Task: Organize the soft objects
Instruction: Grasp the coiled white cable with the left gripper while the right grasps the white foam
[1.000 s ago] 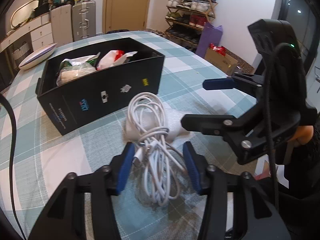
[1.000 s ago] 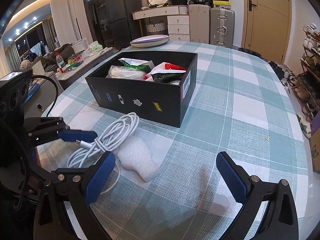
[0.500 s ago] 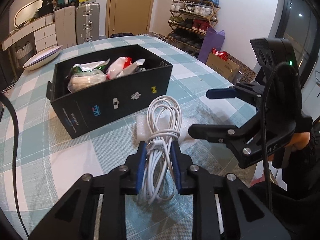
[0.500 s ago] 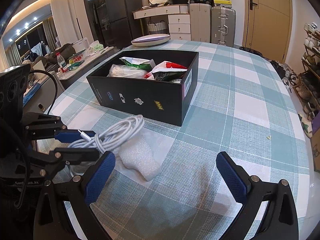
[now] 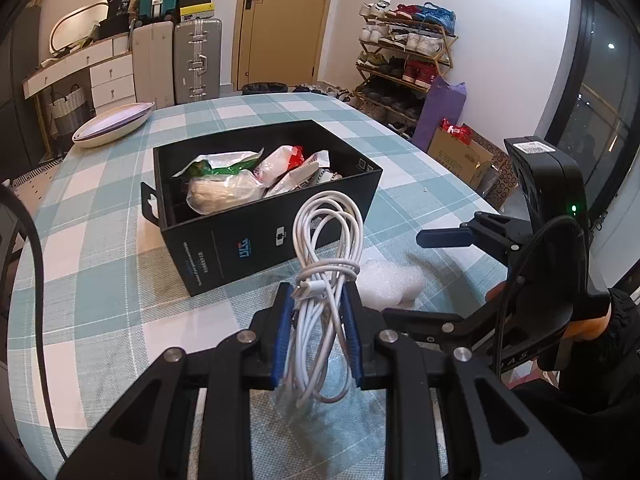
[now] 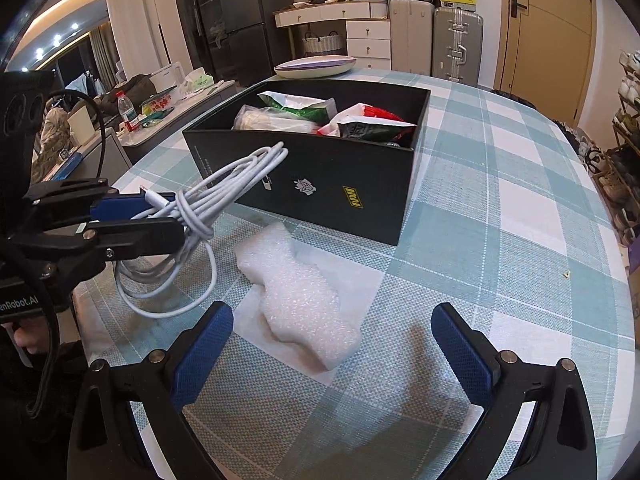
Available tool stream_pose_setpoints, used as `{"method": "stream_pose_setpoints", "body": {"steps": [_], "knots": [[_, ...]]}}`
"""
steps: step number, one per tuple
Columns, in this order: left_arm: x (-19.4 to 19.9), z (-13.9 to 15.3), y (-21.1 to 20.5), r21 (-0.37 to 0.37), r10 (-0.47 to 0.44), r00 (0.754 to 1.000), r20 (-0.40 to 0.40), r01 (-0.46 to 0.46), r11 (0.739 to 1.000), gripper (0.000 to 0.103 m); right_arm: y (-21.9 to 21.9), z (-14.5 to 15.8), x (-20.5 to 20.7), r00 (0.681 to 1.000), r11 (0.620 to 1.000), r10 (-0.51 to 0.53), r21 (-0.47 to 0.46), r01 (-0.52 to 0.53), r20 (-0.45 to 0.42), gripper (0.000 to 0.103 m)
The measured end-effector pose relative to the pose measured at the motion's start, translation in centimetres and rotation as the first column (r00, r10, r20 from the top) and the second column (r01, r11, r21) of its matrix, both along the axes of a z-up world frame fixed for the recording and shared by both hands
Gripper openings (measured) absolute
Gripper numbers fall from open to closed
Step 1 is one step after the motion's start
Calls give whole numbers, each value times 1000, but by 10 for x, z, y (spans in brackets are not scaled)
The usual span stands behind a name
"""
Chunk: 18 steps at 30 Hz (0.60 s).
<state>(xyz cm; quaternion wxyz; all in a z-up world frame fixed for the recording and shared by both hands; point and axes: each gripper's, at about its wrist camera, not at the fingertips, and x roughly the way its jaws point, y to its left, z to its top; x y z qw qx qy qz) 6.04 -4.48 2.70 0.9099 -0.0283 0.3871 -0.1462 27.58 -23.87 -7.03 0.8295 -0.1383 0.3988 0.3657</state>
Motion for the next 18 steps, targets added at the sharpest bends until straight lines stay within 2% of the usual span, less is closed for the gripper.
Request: {"method": "stream_pose_setpoints", "body": {"steps": [3,5,12,18], "knots": [[0,1,2,2,5,1000,3,-5,1000,22,4,-1,-2,1000,1000,0,-6,1,11,97],[1,2,3,3,9,1000,6,-9,1000,22,5,-1,-3,1000,1000,3,-7,-3,9,90],[0,6,4,2,12,1000,18,-12,1000,22,7,-1,-4,1000,1000,4,-10,-4,11,78],[-1,11,7,-1,19,999,32,-19,1000,22,8,1,-7,1000,1000,20,-4,-20,21,63]]}}
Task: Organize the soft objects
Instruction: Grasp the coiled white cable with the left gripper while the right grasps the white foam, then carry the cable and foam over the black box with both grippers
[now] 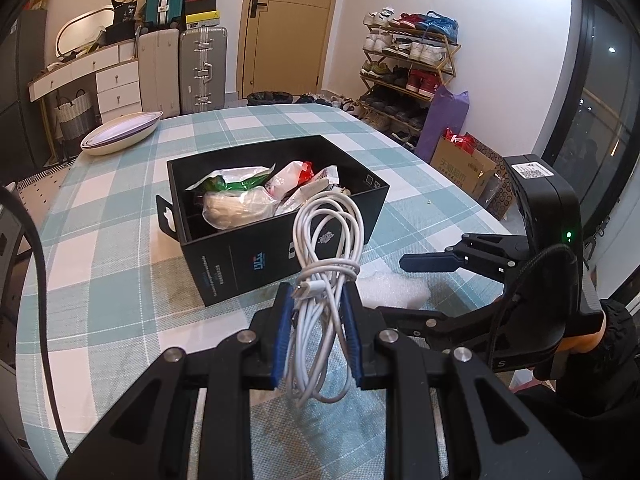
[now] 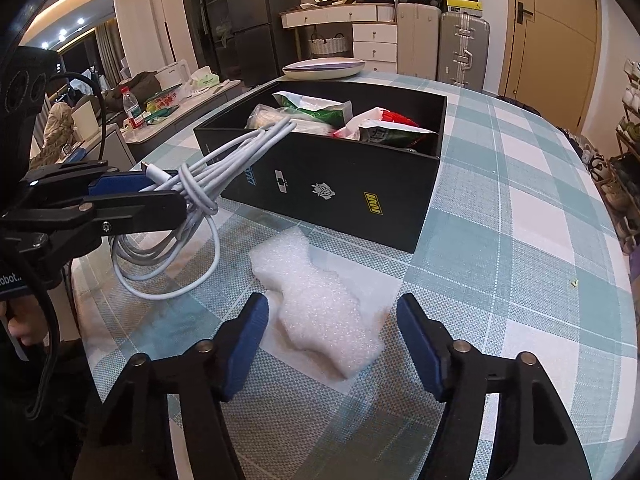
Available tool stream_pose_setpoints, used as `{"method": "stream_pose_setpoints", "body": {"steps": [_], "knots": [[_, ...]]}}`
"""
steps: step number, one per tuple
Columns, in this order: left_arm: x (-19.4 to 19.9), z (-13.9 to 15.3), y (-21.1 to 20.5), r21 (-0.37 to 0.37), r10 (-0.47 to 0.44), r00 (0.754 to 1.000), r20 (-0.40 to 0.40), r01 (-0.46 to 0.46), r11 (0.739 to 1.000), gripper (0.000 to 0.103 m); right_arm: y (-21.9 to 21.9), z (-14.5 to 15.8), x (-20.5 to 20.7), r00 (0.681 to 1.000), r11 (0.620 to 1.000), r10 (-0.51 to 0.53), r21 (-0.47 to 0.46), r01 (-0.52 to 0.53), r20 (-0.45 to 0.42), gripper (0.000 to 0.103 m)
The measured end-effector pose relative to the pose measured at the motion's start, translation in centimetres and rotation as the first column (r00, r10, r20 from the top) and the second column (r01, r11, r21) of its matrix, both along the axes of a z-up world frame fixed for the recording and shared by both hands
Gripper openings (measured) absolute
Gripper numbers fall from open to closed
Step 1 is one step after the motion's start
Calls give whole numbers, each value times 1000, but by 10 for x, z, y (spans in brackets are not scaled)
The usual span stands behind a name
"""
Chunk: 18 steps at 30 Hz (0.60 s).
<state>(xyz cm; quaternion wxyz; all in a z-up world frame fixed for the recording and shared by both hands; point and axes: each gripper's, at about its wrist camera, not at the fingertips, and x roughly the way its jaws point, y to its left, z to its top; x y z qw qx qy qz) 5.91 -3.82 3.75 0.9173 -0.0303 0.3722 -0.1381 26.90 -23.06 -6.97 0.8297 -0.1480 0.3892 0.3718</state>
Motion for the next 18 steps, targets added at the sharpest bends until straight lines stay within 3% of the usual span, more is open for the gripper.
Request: {"method": "stream_pose_setpoints", "body": {"steps": [8,18], "knots": [[-3,8,5,-7,16,1000,24,-16,1000,22,0,3,-3,999,1000,28,4,-28,18,41],[-5,19,15,-18,49,997,58,-48,999,22,-6,22,-9,997,998,35,42,-38,68,40]]}}
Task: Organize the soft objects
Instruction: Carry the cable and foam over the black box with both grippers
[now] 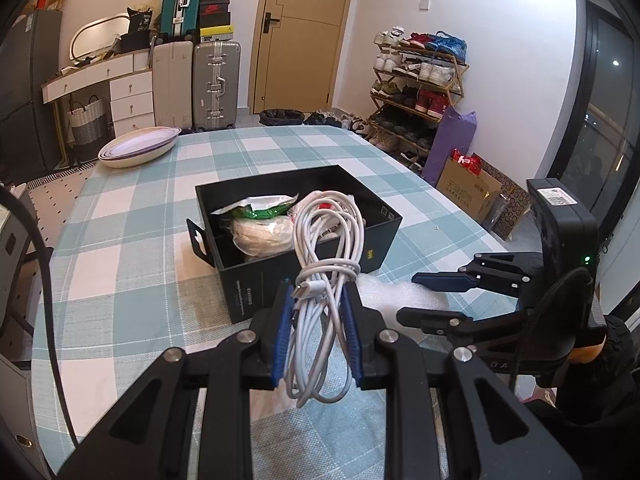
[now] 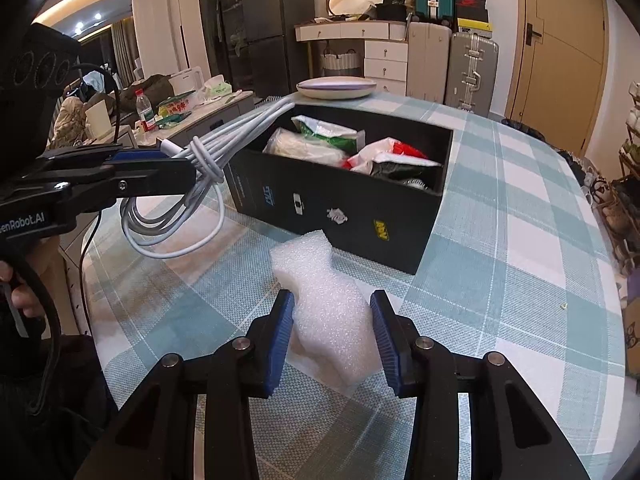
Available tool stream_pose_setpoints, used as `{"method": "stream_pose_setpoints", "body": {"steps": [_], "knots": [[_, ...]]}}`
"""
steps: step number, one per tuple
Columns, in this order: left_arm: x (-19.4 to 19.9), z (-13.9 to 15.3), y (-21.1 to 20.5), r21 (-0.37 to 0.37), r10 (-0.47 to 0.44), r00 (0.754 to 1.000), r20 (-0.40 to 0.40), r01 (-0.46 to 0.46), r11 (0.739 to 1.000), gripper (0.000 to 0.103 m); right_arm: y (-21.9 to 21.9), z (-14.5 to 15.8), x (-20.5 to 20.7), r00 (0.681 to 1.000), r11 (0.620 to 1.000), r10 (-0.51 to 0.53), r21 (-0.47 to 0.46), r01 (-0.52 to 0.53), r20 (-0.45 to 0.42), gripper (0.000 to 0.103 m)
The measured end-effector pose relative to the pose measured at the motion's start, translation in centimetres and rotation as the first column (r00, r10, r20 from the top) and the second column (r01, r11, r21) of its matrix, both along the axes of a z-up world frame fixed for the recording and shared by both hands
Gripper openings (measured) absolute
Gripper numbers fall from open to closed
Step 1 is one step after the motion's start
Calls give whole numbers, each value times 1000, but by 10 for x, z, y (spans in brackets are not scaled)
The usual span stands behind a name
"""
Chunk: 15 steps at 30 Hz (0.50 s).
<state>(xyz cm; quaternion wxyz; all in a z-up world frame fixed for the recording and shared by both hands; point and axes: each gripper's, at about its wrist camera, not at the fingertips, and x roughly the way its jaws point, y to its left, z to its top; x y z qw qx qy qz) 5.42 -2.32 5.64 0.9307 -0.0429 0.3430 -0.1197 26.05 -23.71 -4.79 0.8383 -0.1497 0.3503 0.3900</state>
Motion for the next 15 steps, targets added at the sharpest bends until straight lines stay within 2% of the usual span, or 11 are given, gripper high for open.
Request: {"method": "stream_pose_setpoints", "body": {"steps": [15], "knots": [[6,13,18,10,62,997,43,-63,998,22,-22,43,-7,996,991,-45,127,36,71,40]]}}
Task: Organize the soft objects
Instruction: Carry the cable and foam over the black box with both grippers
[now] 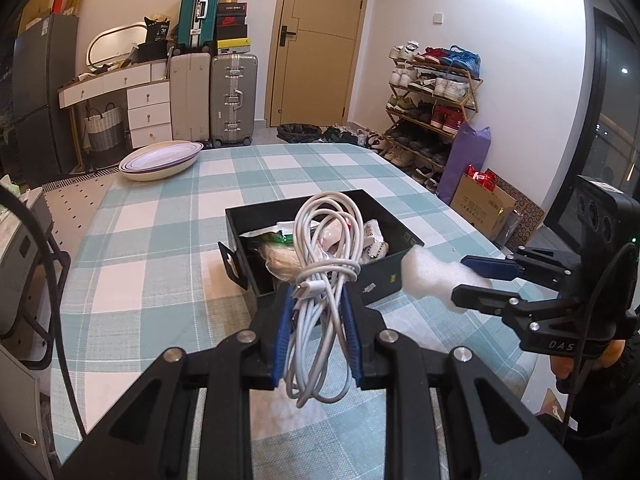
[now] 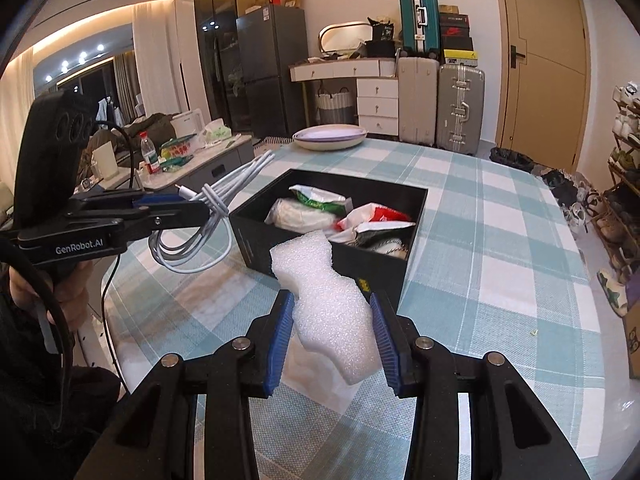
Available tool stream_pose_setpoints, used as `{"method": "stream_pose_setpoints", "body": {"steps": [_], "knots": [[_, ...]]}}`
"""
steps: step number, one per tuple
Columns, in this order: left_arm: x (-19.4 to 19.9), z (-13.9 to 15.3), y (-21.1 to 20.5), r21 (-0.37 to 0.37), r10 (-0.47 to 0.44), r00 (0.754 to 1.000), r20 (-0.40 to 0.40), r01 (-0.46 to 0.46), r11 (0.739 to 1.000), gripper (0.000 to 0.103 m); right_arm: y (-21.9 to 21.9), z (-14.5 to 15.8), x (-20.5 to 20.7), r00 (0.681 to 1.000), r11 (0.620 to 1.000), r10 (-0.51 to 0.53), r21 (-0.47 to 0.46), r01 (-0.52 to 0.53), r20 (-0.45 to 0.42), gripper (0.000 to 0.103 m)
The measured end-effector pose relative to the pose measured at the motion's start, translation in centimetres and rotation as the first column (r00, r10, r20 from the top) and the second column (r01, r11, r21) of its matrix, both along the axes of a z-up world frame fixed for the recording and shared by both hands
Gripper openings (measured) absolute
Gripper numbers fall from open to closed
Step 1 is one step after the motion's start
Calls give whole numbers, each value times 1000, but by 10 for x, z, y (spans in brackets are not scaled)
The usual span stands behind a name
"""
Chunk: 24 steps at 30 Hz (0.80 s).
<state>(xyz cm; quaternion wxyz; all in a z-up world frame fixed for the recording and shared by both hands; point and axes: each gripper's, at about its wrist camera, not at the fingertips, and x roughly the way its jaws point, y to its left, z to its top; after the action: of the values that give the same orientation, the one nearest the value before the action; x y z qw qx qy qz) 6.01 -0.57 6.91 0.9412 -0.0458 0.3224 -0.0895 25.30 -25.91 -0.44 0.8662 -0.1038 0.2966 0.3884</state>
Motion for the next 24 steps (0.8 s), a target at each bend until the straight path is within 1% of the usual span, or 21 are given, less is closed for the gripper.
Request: {"method": "stream_pose_setpoints", "body": {"steps": [7,12,20,24], "knots": [[10,4,6,19,31,999,17,-31,999,23,-9,16,9,998,996,-59,60,59,4,40],[18,10,5,46,41,998,42,-43,998,23,-5,25,15,997,994,-82,75,80,17,40],[35,17,5,53,43,997,57,-46,998,23,9,36,30,994,990,-109,87,108,14,40],[45,18,6,50,46,998,54,-48,998,23,16,38,42,992,988,-128,91,128,-3,40]]}}
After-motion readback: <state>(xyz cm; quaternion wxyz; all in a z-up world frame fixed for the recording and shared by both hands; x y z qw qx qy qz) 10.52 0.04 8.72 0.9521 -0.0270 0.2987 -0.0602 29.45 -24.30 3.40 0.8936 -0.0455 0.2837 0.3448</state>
